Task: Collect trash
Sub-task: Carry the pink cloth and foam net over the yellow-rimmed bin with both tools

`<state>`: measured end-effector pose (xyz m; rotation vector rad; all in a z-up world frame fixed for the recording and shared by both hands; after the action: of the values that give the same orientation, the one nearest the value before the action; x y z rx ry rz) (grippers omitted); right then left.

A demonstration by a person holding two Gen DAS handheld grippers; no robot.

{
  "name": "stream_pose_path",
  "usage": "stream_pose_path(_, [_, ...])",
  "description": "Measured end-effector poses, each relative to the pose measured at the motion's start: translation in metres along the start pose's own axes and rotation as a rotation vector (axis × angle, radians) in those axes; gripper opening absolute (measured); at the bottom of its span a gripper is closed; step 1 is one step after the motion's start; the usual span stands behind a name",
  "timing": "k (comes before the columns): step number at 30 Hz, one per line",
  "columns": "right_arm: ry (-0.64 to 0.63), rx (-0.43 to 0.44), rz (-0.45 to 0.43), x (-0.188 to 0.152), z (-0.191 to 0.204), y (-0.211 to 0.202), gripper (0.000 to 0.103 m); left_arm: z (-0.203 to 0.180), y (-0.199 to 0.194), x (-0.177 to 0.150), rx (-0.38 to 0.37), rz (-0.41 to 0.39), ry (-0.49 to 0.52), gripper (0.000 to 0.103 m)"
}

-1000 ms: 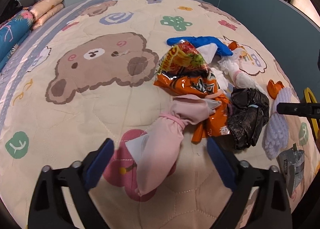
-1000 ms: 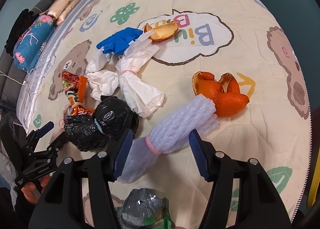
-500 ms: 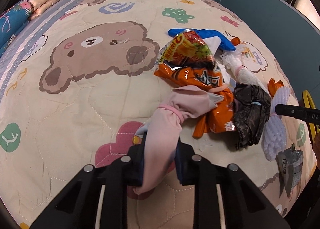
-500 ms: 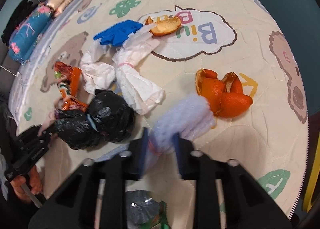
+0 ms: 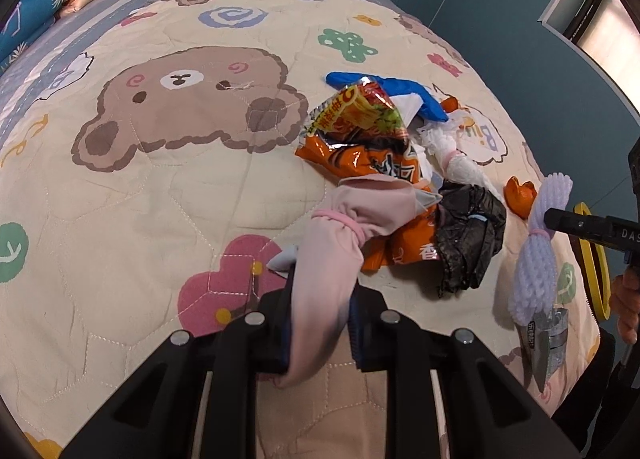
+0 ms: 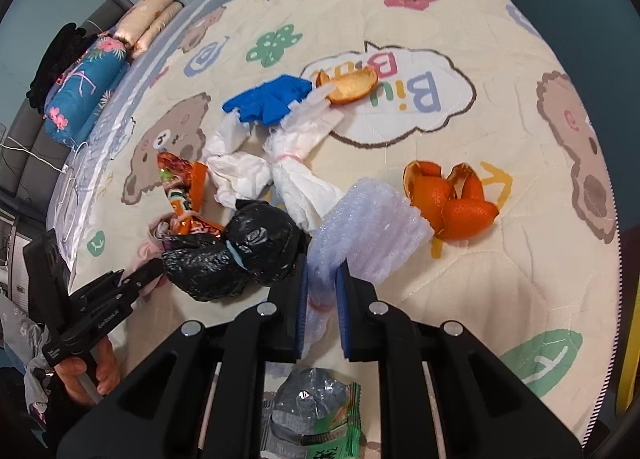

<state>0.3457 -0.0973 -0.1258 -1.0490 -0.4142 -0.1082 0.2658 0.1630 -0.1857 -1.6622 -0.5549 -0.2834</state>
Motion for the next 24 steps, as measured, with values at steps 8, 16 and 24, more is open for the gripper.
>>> stream_pose_path(8, [-0.012,0.010,-0.044,0.002,0.004,-0.027,0.013,0.000,-0.019,0.006,-0.037,-0.068,-0.008,0.019])
stream_pose_path(16, [-0.024,0.021,-0.099,0.002,0.006,-0.060,0.013,0.003,-0.040,0.012,-0.062,-0.108,-0.058,0.016])
stream_pose_path(24, [-0.020,0.038,-0.156,-0.003,-0.003,-0.097,0.013,-0.022,-0.074,0.019,-0.066,-0.171,-0.006,0.016])
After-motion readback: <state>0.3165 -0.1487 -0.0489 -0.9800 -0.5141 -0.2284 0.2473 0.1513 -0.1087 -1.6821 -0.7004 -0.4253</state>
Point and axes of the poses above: each gripper's, at about its wrist camera, not at the fingertips, and y roughly the way its jaws point, z to its left, x to its top, the point moved 4 cm from there along y, roughly the way its jaws point, and after that the axes turned 7 degrees about x, right-handed, at the moved point
